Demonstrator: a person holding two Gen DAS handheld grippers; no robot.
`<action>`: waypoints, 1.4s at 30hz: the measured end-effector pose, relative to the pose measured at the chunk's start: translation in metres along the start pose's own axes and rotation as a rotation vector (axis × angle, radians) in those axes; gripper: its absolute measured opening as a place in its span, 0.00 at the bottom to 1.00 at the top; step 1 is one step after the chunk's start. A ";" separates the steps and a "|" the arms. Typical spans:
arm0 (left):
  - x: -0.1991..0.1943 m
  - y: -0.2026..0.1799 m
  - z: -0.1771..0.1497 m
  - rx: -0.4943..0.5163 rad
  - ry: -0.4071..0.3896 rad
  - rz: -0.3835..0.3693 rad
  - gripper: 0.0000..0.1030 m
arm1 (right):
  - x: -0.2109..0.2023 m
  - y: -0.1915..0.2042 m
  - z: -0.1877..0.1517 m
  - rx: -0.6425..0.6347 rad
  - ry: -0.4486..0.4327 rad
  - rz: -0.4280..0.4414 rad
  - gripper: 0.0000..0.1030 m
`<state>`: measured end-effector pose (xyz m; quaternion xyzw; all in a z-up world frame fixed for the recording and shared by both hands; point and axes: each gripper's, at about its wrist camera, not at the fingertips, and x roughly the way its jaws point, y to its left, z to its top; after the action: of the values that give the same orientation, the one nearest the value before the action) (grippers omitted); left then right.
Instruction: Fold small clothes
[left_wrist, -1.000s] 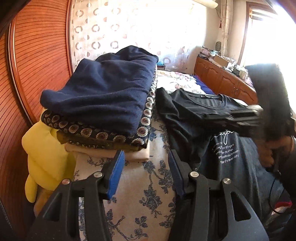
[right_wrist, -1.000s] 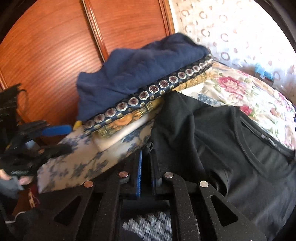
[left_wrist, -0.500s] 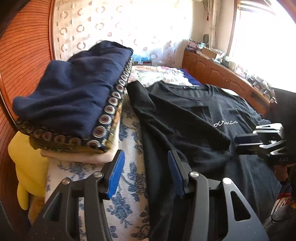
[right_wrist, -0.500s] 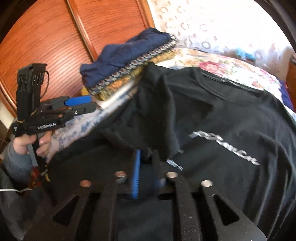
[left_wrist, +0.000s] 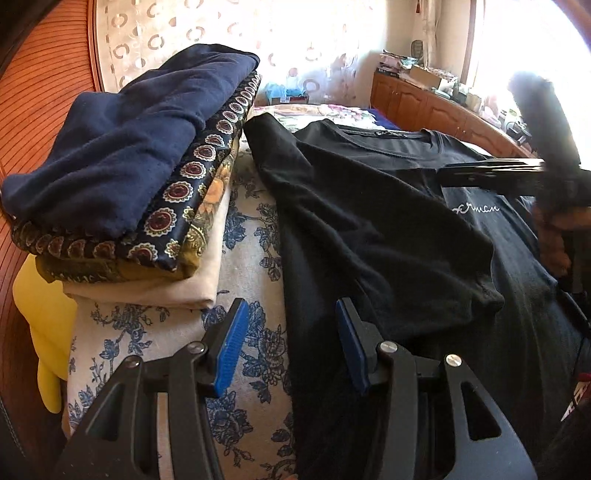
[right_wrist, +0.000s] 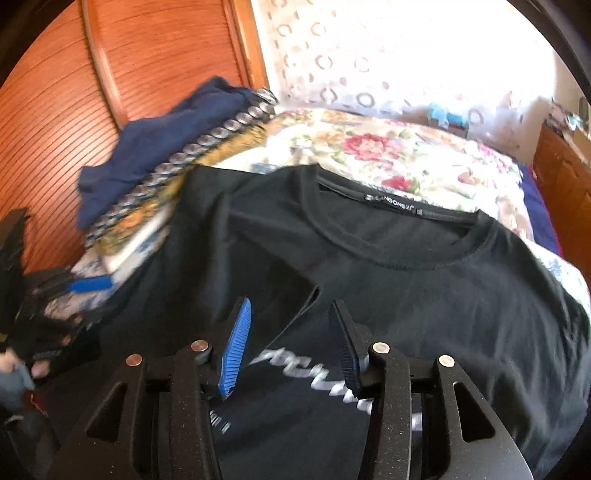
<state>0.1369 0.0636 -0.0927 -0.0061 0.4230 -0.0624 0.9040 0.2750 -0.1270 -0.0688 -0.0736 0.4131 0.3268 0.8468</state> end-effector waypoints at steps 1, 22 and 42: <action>0.000 0.000 0.000 -0.003 -0.001 0.000 0.47 | 0.005 -0.002 0.001 0.002 0.005 0.003 0.43; 0.003 0.001 0.002 -0.010 0.000 0.007 0.51 | 0.000 -0.039 0.006 0.092 -0.014 -0.081 0.01; 0.003 0.002 0.001 -0.006 0.000 0.012 0.52 | -0.033 -0.038 -0.054 0.006 0.002 -0.247 0.60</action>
<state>0.1402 0.0646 -0.0946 -0.0064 0.4231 -0.0558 0.9043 0.2483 -0.1943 -0.0848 -0.1218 0.4028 0.2187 0.8804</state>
